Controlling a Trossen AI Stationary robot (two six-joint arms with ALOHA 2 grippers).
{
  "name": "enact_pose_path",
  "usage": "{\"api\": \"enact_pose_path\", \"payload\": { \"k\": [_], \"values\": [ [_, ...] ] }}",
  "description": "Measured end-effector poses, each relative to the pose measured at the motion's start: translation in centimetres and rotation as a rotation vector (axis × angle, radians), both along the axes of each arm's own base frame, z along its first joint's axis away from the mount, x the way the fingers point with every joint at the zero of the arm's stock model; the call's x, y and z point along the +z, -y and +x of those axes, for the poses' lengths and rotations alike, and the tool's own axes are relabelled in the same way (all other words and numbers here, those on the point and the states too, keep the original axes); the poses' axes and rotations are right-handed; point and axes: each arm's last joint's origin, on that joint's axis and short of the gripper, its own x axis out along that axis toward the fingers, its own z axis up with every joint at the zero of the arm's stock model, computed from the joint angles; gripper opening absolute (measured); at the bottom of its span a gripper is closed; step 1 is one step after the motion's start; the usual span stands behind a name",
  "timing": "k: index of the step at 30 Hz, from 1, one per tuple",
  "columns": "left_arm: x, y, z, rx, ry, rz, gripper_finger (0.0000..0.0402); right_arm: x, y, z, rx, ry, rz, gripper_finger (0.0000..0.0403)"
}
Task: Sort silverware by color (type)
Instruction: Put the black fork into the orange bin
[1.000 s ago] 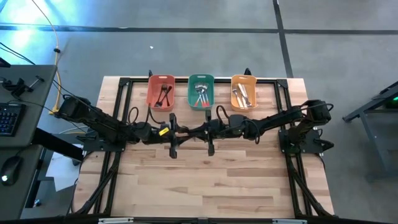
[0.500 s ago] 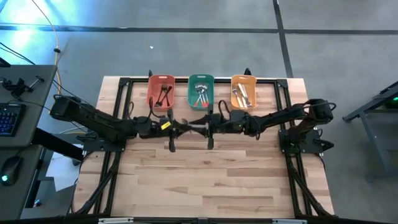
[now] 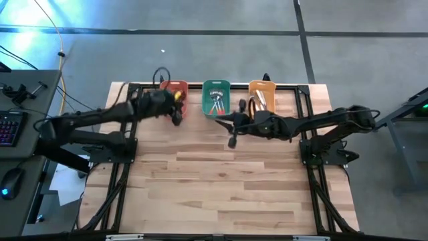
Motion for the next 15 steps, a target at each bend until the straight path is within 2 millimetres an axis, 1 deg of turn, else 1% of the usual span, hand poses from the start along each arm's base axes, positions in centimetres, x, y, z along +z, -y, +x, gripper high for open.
{"api": "enact_pose_path", "payload": {
  "k": [1, 3, 8, 11, 15],
  "values": [
    [0.1, -1.0, -0.2, 0.027, -0.022, -0.019, 0.0003, -0.2, 0.1, 0.0, -0.002, -0.016, 0.000, 0.0024],
    [0.2, -2.9, -0.6, 0.065, -0.059, -0.062, 0.0003, -0.4, 0.3, -0.1, -0.009, -0.047, -0.001, 0.0007],
    [-1.4, -6.8, -1.4, 0.138, -0.165, -0.178, 0.0003, -1.0, 1.1, -0.2, -0.038, -0.102, 0.002, 0.0011],
    [-2.9, -8.5, -1.9, 0.190, -0.221, -0.228, 0.0003, -1.2, 1.7, -0.3, -0.060, -0.119, -0.011, 0.0002],
    [-4.6, -10.0, -2.2, 0.208, -0.260, -0.284, 0.0003, -2.4, 2.6, -0.7, -0.084, -0.126, -0.009, 0.0001]
  ]
}}
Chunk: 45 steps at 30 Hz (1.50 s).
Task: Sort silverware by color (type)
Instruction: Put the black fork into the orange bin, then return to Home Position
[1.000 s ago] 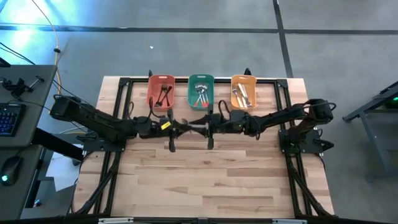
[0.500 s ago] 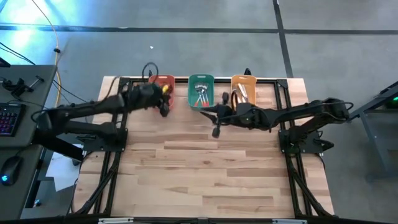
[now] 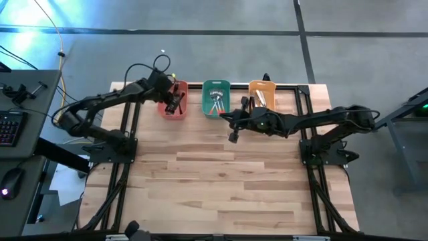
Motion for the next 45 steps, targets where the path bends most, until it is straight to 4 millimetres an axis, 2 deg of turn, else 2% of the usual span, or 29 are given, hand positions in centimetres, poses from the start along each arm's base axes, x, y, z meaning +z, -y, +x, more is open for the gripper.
{"api": "enact_pose_path", "payload": {
  "k": [5, 12, 17, 23, 26, 29, 32, 35, 38, 45],
  "values": [
    [-1.7, -1.1, -0.1, 0.032, -0.033, -0.047, 0.0003, -2.0, 0.7, -0.7, -0.009, -0.017, 0.027, 0.0001],
    [-2.7, -1.5, 0.1, 0.076, -0.033, -0.084, 0.0022, -3.8, 0.9, -1.6, -0.016, -0.003, 0.038, 0.0000],
    [-2.4, -1.5, 0.0, 0.080, -0.027, -0.072, 0.0044, -4.2, 1.2, -1.8, -0.029, -0.013, 0.045, 0.0000],
    [-0.4, -0.6, -0.2, 0.020, 0.002, 0.007, 0.0064, -3.9, 1.3, -2.6, -0.004, -0.045, 0.051, 0.0000],
    [0.2, 1.1, -0.2, -0.044, 0.059, 0.088, 0.0052, -3.4, 1.1, -3.2, 0.051, -0.074, 0.028, 0.0000],
    [0.3, 3.5, 0.0, -0.155, 0.200, 0.190, 0.0028, -3.3, 1.1, -3.2, 0.104, -0.076, 0.015, 0.0000],
    [0.1, 6.3, 0.0, -0.311, 0.382, 0.264, 0.0005, -3.8, 1.6, -3.0, 0.151, -0.089, 0.022, 0.0000],
    [0.0, 9.1, -0.1, -0.438, 0.523, 0.343, 0.0005, -4.9, 2.0, -3.2, 0.179, -0.048, 0.024, 0.0000],
    [-0.2, 11.3, -0.6, -0.519, 0.605, 0.391, 0.0002, -6.6, 2.0, -4.4, 0.180, 0.001, 0.010, 0.0000],
    [-0.8, 15.2, -2.2, -0.702, 0.705, 0.442, 0.0000, -9.7, 1.2, -9.2, 0.160, 0.045, 0.052, 0.0000]
  ]
}}
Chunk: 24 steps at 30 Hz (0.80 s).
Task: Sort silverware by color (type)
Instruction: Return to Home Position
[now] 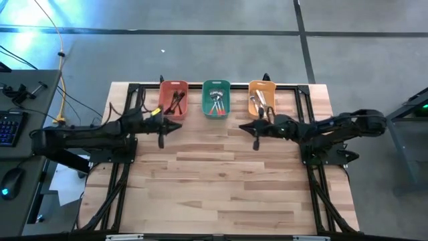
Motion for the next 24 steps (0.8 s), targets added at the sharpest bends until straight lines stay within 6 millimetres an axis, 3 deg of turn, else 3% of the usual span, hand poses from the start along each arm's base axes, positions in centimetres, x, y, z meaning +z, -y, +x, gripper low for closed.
{"api": "enact_pose_path", "payload": {
  "k": [8, 13, 24],
  "values": [
    [-1.0, 1.5, -1.7, 0.000, 0.071, 0.037, 0.0000, 0.6, -0.9, -5.0, -0.033, 0.145, -0.028, 0.0000],
    [-1.7, 2.0, -2.5, -0.022, 0.109, 0.032, 0.0000, -0.2, -1.4, -7.7, -0.067, 0.183, -0.025, 0.0000],
    [-1.9, 2.5, -4.1, -0.017, 0.156, 0.071, 0.0000, -0.6, -1.6, -10.6, -0.133, 0.145, -0.028, 0.0000]
  ]
}}
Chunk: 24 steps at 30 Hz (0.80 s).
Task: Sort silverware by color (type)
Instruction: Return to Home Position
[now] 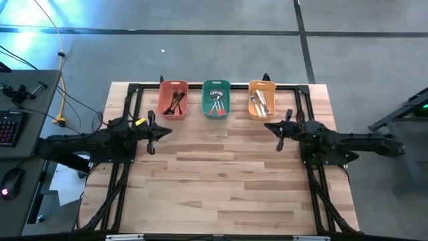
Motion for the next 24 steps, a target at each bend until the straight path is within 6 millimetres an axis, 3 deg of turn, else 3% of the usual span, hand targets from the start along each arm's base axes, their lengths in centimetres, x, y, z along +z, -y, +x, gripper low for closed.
{"api": "enact_pose_path", "payload": {
  "k": [10, 17, 24],
  "values": [
    [0.1, 0.2, -1.4, 0.032, -0.013, -0.013, 0.0000, 0.5, -0.1, -2.1, 0.031, 0.077, -0.014, 0.0000],
    [-0.1, 0.2, -1.4, 0.066, -0.035, -0.067, 0.0000, 0.3, 0.5, -2.1, -0.002, 0.053, -0.003, 0.0000],
    [0.1, 0.0, -1.5, 0.213, -0.019, -0.050, 0.0001, 0.2, 1.2, -2.3, -0.072, 0.053, 0.033, 0.0000]
  ]
}}
